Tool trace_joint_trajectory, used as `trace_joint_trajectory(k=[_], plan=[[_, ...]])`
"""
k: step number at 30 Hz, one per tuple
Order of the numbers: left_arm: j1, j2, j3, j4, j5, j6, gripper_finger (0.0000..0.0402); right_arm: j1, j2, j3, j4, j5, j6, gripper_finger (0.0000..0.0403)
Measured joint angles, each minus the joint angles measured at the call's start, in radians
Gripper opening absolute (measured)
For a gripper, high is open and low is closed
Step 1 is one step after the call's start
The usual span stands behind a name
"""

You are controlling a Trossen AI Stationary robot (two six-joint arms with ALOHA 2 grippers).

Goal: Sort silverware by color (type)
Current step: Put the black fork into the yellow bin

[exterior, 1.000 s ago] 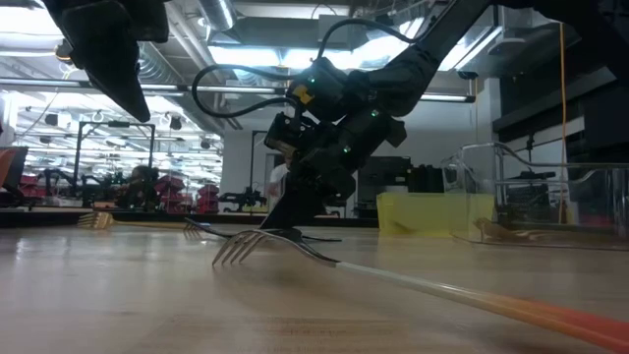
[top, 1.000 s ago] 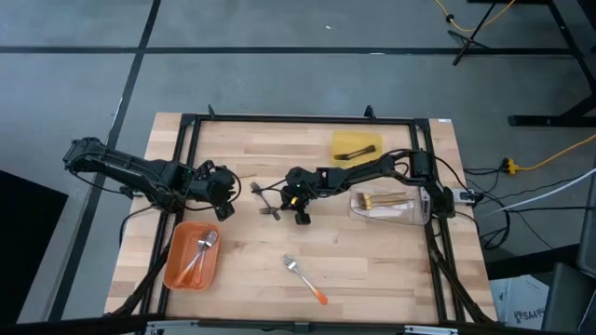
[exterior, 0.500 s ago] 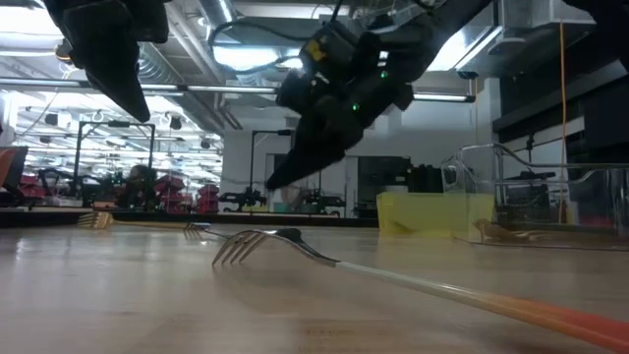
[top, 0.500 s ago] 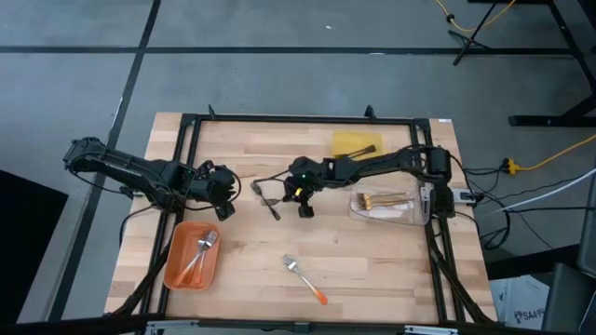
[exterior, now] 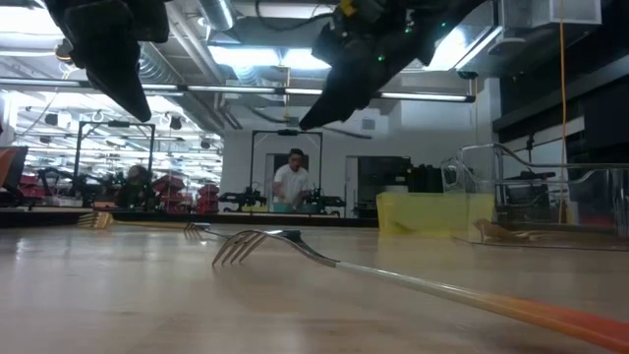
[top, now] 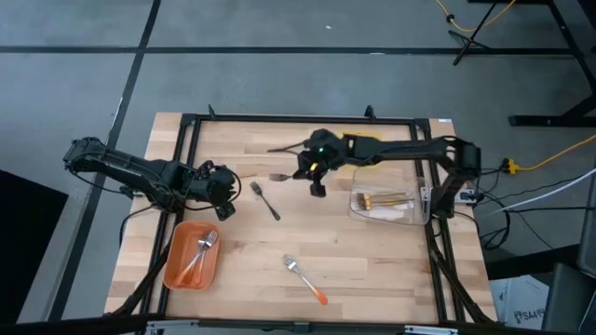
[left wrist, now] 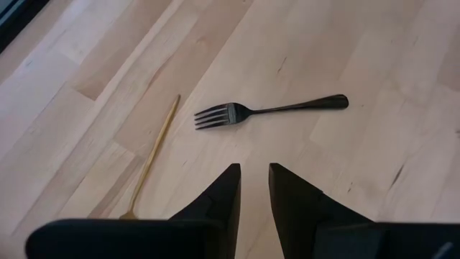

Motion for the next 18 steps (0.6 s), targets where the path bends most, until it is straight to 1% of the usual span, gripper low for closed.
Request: trace_joint_trajectory(k=[10,13,18], plan=[[0.0,0.0,0.0,0.002,0.0,0.0,0.0068,-0.129,-0.13,0.0,-0.17,0.0,-0.063,0.0002],[0.0,0.0,0.0,0.002,0.0,0.0,0.0068,-0.176,-0.151,0.0,-0.247,0.0,-0.108,0.0002],[0.0,0.0,0.0,0.002,0.0,0.0,0.0068,-0.256,-0.156,0.0,-0.372,0.002,-0.231,0.0002]])
